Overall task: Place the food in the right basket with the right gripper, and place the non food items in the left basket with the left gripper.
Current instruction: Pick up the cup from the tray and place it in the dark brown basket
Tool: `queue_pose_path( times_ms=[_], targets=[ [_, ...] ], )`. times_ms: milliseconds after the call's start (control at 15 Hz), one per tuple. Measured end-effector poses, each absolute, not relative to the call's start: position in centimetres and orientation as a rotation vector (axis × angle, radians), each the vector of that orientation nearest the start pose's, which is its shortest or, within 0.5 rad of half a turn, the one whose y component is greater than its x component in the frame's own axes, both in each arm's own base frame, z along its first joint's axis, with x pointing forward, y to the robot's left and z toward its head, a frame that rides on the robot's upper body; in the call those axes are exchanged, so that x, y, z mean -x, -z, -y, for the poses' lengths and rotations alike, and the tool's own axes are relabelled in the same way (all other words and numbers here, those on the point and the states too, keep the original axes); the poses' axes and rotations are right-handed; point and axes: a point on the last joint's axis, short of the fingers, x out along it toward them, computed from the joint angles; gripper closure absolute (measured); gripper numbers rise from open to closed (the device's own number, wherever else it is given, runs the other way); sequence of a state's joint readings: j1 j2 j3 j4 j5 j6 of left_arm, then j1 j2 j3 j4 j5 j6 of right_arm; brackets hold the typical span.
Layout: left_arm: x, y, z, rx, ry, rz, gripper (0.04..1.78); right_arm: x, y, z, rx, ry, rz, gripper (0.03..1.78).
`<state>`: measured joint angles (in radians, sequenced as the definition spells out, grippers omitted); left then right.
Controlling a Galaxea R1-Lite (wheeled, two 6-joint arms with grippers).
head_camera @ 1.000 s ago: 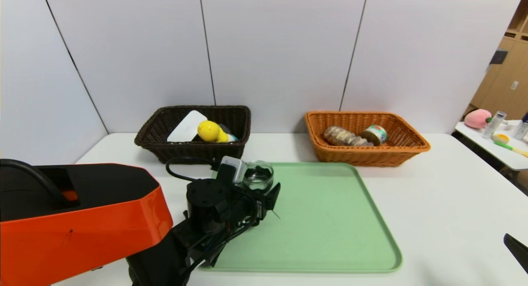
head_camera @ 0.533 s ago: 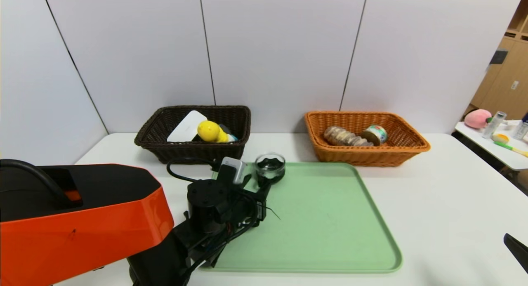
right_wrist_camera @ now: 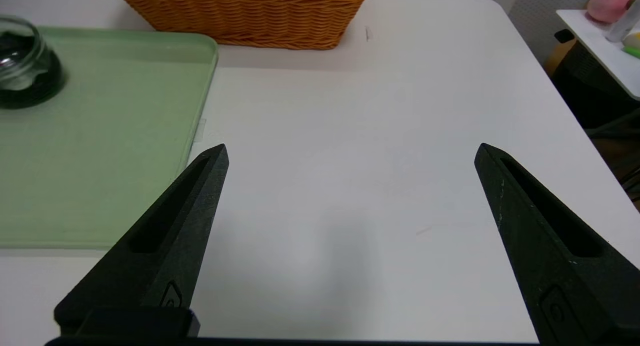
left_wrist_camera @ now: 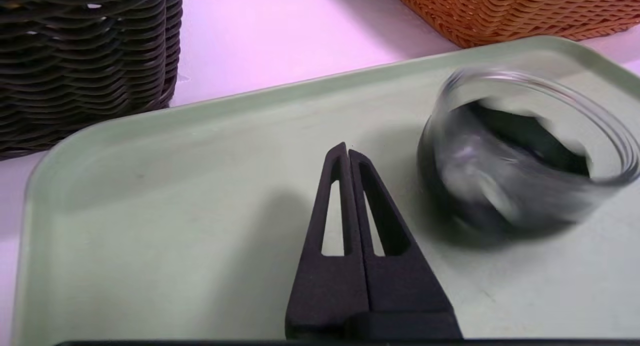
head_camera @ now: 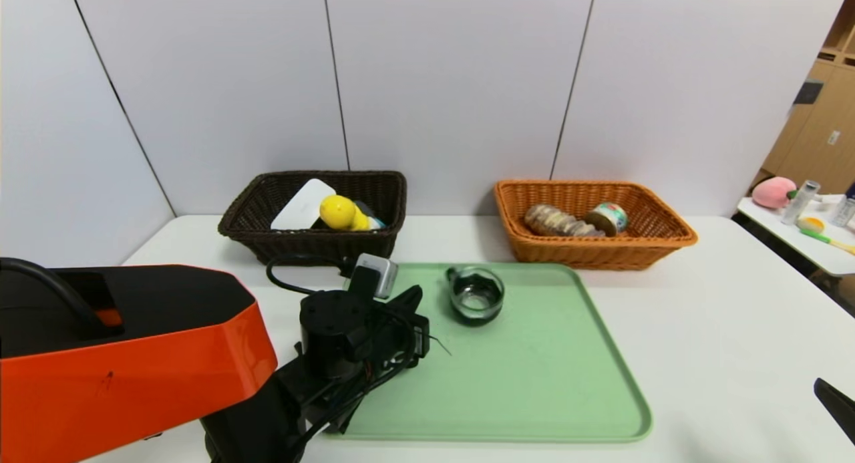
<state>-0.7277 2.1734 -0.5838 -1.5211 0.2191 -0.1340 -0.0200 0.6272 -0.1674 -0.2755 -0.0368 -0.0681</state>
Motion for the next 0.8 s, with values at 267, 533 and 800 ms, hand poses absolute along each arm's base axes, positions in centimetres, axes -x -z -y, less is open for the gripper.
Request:
queue_pose_path(
  times_ms=[267, 533, 800],
  targets=[
    [-25.89, -6.56, 22.36, 0.100, 0.501, -0.095, 1.78, -4.79, -14.73, 0.17, 0.070, 0.045, -0.186, 0.11],
    [-25.63, -6.64, 22.13, 0.086, 0.490, -0.095, 1.78, -4.79, -14.73, 0.17, 0.069, 0.045, -0.186, 0.11],
    [-25.50, -6.85, 21.98, 0.085, 0.476, -0.091, 1.78, -4.78, -14.72, 0.17, 0.069, 0.045, -0.185, 0.11]
  ],
)
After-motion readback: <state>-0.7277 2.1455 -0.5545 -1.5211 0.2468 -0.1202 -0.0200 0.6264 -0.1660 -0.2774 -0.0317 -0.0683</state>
